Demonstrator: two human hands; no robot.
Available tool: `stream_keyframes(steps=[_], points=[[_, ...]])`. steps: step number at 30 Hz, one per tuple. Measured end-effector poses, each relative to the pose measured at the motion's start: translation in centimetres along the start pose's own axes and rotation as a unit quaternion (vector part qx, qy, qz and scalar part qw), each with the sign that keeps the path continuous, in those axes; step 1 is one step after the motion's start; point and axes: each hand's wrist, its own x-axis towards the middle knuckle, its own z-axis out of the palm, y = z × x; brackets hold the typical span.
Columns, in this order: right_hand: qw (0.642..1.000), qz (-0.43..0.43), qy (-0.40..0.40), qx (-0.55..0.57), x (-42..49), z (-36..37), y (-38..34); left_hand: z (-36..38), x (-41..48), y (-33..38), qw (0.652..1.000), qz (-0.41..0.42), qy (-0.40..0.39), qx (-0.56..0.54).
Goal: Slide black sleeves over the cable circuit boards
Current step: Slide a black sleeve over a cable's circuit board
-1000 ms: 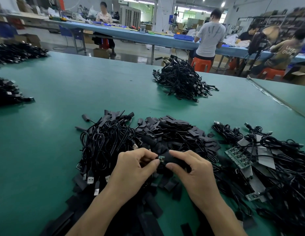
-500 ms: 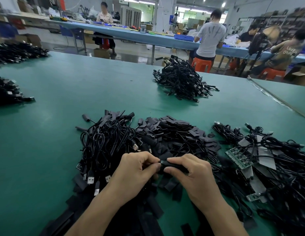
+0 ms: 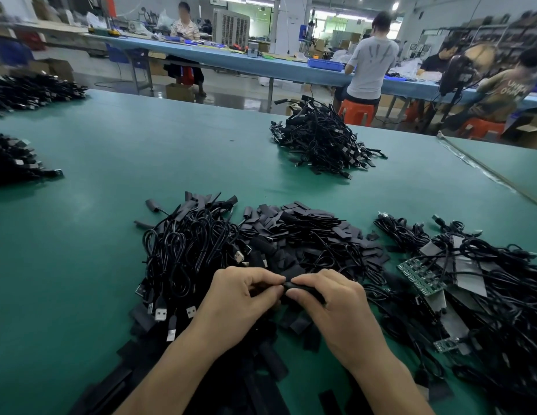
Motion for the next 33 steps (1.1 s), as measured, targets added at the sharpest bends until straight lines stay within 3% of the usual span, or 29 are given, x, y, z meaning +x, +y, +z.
stream_keyframes(steps=[20, 33], points=[[0.993, 0.04, 0.05, 0.102, -0.05, 0.24, 0.55, -0.04, 0.09, 0.25, 0.997, -0.006, 0.045, -0.067], [0.997, 0.01, 0.005, 0.074, -0.1, 0.3, 0.6, -0.13, 0.22, -0.16, 0.995, -0.024, 0.023, -0.092]])
